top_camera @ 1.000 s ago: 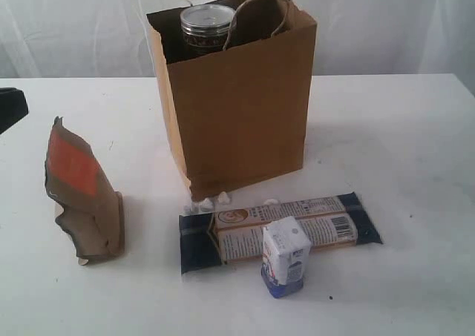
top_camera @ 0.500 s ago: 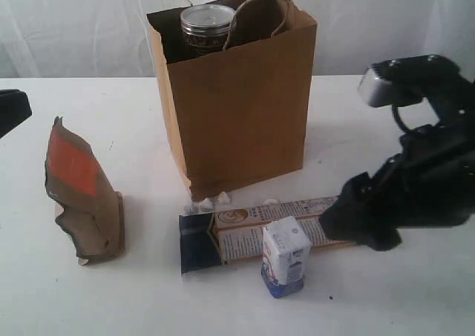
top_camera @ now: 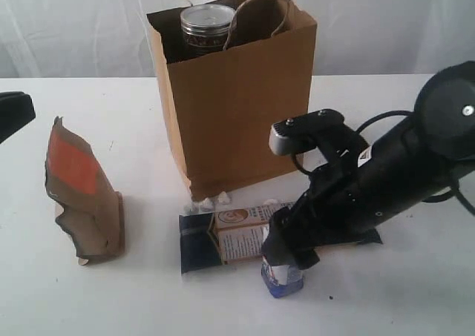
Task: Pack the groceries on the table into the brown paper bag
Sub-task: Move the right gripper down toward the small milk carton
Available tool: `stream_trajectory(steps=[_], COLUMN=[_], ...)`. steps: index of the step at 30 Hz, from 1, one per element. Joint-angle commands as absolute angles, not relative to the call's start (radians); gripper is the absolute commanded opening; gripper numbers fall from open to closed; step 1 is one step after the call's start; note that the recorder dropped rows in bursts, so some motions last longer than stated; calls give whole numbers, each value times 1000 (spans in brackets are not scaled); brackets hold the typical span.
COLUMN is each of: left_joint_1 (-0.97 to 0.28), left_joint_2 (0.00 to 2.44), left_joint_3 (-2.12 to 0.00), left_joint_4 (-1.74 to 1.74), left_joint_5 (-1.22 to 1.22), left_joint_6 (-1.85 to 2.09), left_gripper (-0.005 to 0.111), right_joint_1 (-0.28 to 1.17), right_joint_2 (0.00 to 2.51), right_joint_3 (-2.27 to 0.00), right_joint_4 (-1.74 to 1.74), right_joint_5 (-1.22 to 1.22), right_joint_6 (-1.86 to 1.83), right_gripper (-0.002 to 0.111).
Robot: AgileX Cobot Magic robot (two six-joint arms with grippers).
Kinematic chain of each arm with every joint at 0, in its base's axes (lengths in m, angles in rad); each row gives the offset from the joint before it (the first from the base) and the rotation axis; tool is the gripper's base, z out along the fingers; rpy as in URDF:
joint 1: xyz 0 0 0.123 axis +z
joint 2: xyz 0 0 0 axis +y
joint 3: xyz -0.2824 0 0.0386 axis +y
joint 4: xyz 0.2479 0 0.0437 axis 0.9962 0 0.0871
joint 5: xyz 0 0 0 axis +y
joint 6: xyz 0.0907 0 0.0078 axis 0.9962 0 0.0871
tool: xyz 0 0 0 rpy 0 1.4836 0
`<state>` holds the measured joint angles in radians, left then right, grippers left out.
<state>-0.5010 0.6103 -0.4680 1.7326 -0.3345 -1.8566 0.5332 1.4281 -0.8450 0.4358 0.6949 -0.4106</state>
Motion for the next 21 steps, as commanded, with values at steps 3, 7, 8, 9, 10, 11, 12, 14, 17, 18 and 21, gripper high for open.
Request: stream_trajectory(steps=[3,7,8,9,10,11,12,14,17,18,21], left_joint_1=[-500,-500,-500,-500,-500,-500,-500,-500,-500,-500,-500], left_joint_2=[606,606,606,606,606,606,606,606,606,606,606], left_joint_3=[-462,-462,-462,-462,-462,-462,-462,-462,-462,-462,-462], left_joint_4=[1744,1744,1744,1744,1744,1744,1744,1744,1744,1744,1744], left_joint_5=[-346,-349,-349,-349,-349,-349,-349,-349,-349,-349,-349], left_joint_6=[-1862,-1862,-1862,-1862,-1862,-1862,-1862,-1862,-1862,-1862,-1862], left_gripper=[0,0,0,0,0,0,0,0,0,0,0], right_joint_1=[540,540,540,540,540,540,540,540,540,540,540], right_joint_2=[1531,1595,1608,1618,1626,1630,1633,1634,1634,1632,1628], right_joint_3=[-846,-846,-846,-846,-846,-846,-846,-846,-846,-846,-846], right_joint_4=[416,414,414,414,414,414,414,414,414,414,414], right_joint_5=[632,587,571,557,547,543,543,543,530,528,526], right_joint_6=[-426,-446,-449,-450,-450,-450,-450,-449,-449,-449,-449], right_gripper=[77,77,77,77,76,74,70,57,39,33,23])
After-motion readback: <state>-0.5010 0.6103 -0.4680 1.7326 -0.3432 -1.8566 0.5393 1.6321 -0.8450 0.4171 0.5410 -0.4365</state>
